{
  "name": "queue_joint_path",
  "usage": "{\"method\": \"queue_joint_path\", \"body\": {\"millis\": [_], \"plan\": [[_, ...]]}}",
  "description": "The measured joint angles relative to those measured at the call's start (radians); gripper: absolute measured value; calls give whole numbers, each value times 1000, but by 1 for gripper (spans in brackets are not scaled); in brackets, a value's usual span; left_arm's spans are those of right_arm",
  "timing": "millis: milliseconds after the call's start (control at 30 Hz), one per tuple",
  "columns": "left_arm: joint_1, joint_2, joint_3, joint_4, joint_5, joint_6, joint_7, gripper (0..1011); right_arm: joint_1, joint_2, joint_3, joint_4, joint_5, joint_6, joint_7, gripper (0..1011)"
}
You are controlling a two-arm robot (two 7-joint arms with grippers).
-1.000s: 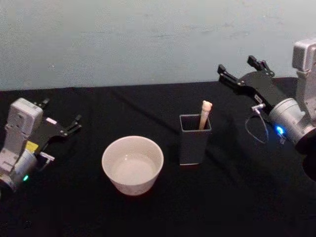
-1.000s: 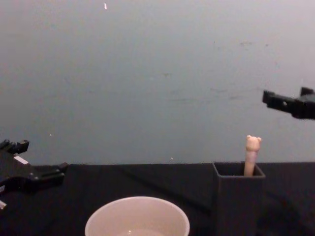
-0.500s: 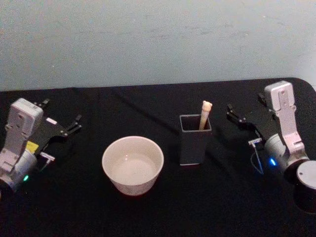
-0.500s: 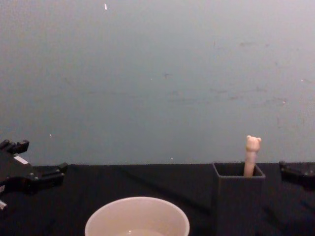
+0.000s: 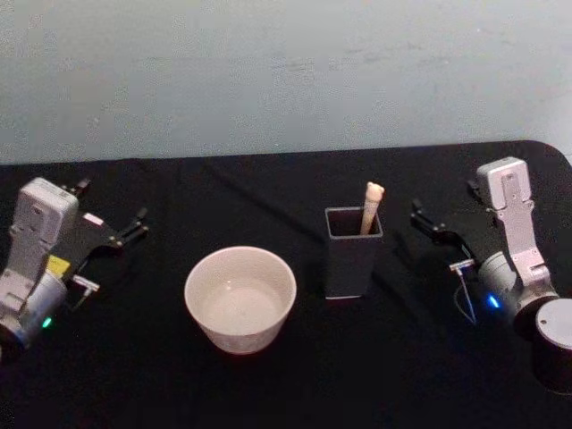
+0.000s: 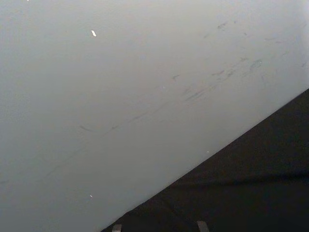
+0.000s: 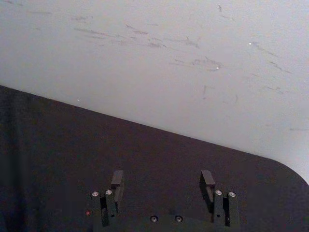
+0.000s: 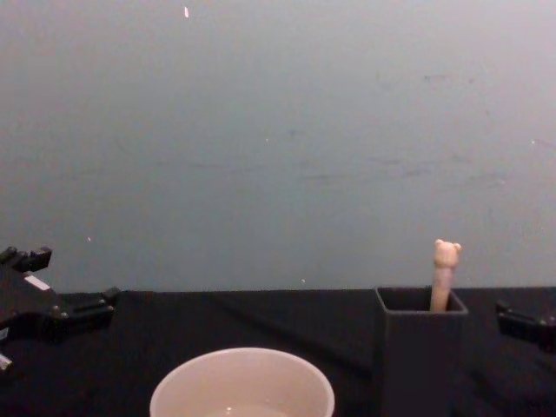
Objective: Pick up the stirring spoon with one hand, stir inside the cup, then place it back in its original position.
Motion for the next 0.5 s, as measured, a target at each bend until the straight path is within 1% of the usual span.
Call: {"method": "queue_joint_path", "body": {"millis": [500], "plan": [[0,0,0,0,0,0,0,1001,2,1,-2,0,0,0,1,1003]]}}
